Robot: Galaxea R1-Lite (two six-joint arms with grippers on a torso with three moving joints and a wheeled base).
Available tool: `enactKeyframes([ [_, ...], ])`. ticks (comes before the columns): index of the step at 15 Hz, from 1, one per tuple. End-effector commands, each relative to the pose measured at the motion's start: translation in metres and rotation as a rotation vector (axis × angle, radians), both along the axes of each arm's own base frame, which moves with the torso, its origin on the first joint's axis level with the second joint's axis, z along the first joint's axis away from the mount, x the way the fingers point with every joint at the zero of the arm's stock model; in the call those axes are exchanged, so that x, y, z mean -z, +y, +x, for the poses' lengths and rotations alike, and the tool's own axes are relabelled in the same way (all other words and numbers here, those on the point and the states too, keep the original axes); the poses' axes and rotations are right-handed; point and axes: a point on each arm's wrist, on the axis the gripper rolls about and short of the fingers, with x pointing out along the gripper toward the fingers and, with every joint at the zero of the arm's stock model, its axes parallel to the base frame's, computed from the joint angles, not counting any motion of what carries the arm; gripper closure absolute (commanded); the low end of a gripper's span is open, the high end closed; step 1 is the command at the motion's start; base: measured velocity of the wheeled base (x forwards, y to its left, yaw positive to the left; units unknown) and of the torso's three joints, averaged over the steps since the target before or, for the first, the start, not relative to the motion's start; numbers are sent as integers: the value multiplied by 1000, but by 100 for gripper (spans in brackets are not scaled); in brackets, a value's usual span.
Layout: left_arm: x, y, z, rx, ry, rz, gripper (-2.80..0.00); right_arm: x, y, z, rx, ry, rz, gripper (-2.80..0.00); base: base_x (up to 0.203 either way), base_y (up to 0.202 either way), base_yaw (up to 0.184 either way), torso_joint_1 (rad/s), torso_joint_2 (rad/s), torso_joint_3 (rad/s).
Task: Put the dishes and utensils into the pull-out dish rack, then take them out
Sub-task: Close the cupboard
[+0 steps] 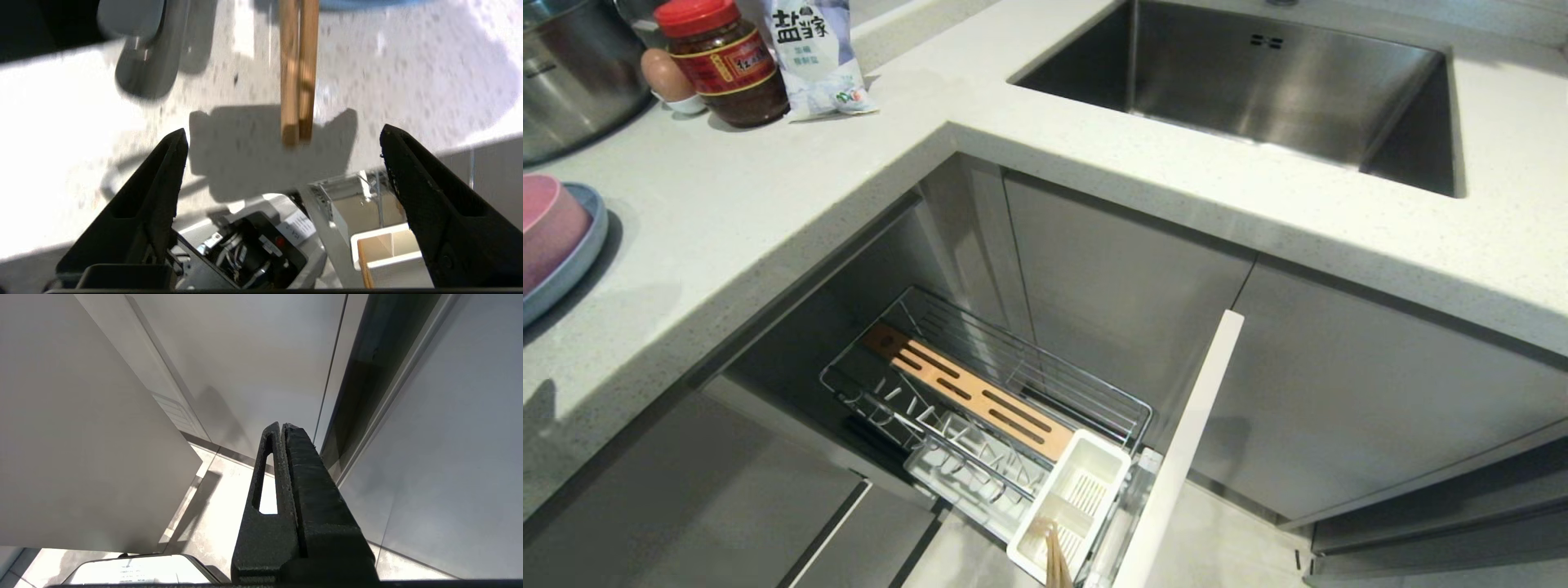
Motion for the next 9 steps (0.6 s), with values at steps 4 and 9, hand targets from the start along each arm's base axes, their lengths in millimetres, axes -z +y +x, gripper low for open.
enactKeyframes([
  [4, -6, -16, -61, 3, -129, 23, -280, 0, 0, 0, 0, -5, 1, 0, 0, 0, 0, 0, 0, 0],
  [9, -20, -27, -134, 5, -413, 135, 0, 0, 0, 0, 0, -5, 1, 0, 0, 0, 0, 0, 0, 0],
])
